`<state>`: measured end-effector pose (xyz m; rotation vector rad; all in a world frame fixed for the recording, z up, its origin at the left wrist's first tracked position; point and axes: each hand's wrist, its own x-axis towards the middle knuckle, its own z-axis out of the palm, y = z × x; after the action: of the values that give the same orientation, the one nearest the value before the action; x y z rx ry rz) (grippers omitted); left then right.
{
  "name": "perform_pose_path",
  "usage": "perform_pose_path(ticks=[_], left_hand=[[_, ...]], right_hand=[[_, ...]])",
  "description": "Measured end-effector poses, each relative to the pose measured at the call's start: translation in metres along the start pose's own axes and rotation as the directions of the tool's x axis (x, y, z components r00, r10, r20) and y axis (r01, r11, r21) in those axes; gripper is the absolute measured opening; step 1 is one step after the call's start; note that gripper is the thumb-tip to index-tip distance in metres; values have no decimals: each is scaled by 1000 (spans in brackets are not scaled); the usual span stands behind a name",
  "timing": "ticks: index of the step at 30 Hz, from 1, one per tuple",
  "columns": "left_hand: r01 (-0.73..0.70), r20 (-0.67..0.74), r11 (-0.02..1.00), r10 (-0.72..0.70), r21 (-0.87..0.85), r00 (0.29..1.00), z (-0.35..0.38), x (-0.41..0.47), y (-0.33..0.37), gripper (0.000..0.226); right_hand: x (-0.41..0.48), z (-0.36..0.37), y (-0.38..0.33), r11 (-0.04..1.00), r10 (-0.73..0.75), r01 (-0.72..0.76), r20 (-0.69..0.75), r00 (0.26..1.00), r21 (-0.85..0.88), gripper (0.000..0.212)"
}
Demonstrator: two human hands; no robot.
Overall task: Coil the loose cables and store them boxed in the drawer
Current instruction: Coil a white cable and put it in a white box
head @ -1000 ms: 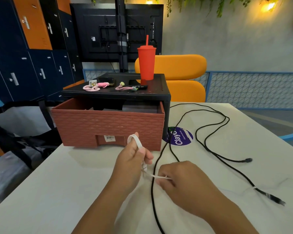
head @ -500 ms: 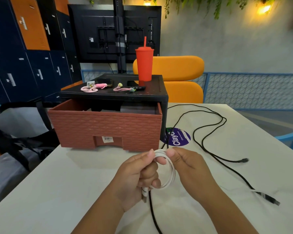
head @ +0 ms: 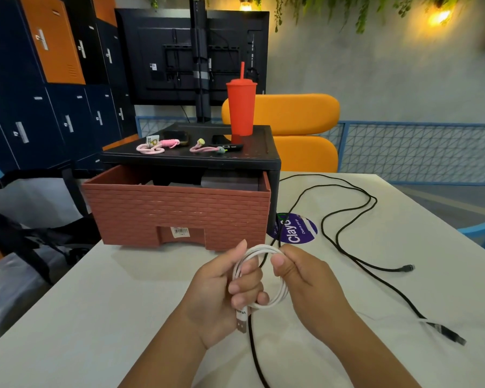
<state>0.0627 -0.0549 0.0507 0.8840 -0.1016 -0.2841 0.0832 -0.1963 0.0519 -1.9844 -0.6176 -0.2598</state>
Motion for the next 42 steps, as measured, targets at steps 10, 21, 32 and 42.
perform_pose_path(ticks=[10,21,32,42], left_hand=[[-25,126,954,66,-300,990,-10,-2,6,26],[-248,-23,907,255,-341,967,-27,0,10,69],[-469,-284,868,497,164,820,-15,6,7,37],[-220,-57,461,514,860,856,-10,7,-13,25]], right_hand=[[3,-4,7,993,56,-58,-21,998,-106,36],[-1,-4,5,907,132,-34,207,969,-420,41],[-9,9,1,849,105,133,409,906,-511,26],[-4,-3,-6,867,-151,250,250,956,-432,16]])
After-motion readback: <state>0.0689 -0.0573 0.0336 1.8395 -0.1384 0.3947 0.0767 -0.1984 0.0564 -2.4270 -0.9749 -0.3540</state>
